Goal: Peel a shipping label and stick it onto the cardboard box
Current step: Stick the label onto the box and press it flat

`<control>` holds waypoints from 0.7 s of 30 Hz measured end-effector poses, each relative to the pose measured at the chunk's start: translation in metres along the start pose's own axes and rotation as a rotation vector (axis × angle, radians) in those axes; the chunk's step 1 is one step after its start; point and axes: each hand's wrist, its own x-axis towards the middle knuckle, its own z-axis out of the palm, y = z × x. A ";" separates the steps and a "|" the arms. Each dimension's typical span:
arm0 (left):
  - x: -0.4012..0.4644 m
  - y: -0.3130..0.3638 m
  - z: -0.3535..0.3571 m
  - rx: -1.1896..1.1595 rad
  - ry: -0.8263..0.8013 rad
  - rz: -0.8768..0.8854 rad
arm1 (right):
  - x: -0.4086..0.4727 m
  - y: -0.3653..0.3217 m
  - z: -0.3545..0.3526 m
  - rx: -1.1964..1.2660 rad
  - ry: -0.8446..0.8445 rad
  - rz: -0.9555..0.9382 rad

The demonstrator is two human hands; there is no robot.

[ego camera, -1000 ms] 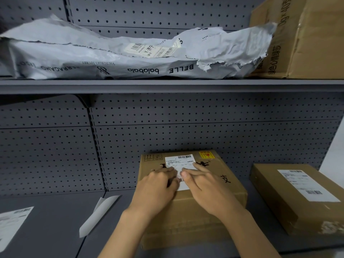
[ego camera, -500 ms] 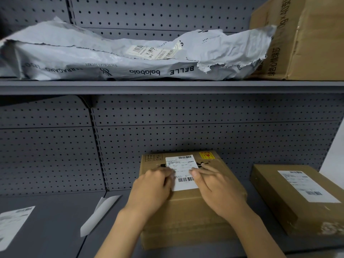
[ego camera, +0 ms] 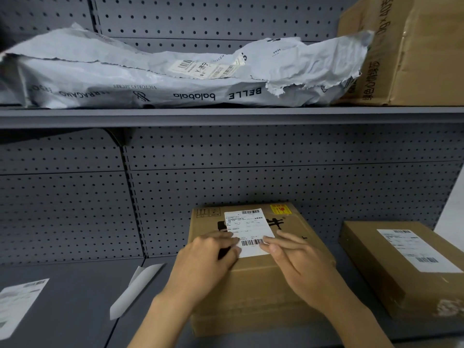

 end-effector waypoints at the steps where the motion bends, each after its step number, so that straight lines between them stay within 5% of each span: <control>1: 0.000 -0.001 0.000 -0.003 0.004 -0.002 | -0.001 0.004 -0.001 0.000 0.006 0.002; 13: 0.008 -0.001 -0.006 0.027 0.038 0.020 | 0.012 0.018 -0.018 0.020 0.059 0.043; 21: 0.055 0.018 0.005 0.104 -0.127 0.081 | 0.071 -0.024 -0.017 0.040 -0.241 -0.021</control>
